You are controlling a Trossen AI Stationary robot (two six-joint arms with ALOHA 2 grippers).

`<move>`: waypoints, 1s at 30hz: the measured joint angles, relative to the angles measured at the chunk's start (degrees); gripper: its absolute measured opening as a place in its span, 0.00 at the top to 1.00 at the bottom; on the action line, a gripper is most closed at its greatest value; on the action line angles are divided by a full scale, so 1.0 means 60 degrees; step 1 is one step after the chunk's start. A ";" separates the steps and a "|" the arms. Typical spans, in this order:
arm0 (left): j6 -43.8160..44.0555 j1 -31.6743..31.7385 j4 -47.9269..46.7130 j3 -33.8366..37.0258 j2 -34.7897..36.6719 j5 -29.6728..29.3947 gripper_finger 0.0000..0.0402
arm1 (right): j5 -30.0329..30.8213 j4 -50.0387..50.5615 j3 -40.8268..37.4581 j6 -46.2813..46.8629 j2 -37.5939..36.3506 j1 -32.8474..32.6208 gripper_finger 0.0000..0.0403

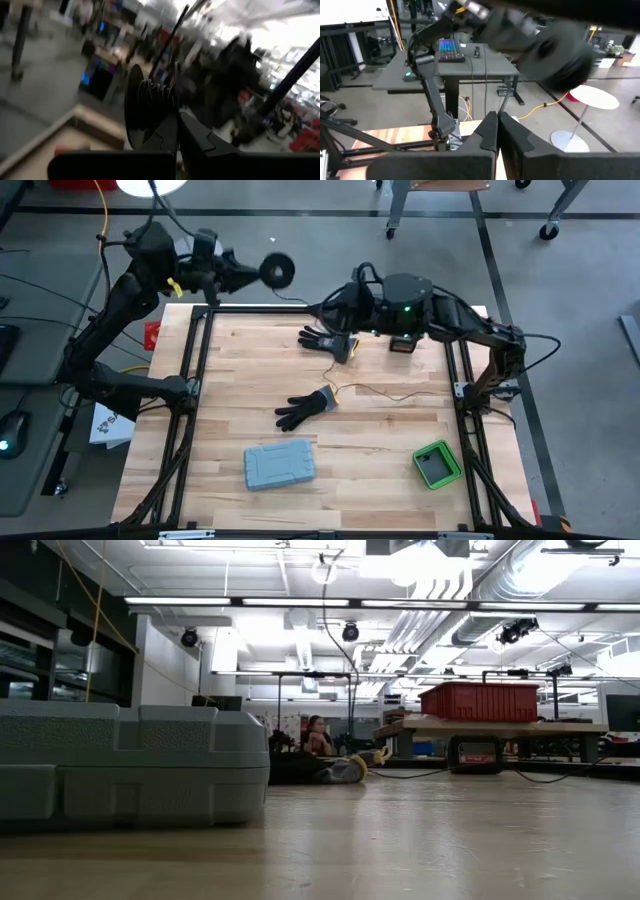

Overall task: Coil cords
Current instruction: Coil the black wire cable onto the black spool

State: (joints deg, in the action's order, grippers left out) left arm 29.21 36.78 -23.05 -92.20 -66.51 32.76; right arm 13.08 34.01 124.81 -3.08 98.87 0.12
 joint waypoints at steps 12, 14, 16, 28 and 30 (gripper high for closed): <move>0.1510 -0.0286 -0.0958 0.0004 -0.0038 0.2932 1.00 | -0.0060 -0.0012 0.0011 -0.0350 -0.0332 0.0319 1.00; 0.1677 -0.0490 -0.0955 0.0004 -0.0227 0.2985 1.00 | -0.0298 -0.0238 0.0011 -0.0392 -0.0304 0.0357 1.00; 0.1809 -0.0696 -0.0885 0.0015 -0.0422 0.3065 1.00 | -0.0550 -0.0484 0.0011 -0.0393 -0.0299 0.0415 1.00; 0.4589 -0.2053 0.4290 0.0018 -0.1999 0.4718 1.00 | -0.1441 -0.1171 0.0015 -0.0538 -0.0240 0.0565 1.00; 0.5283 -0.2208 0.5360 0.0018 -0.2266 0.4797 1.00 | -0.1441 -0.1180 0.0013 -0.0422 -0.0227 0.0558 0.97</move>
State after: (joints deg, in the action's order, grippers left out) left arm 60.91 23.53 9.11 -92.09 -80.11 61.54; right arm 4.44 26.93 124.89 -5.61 97.51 3.46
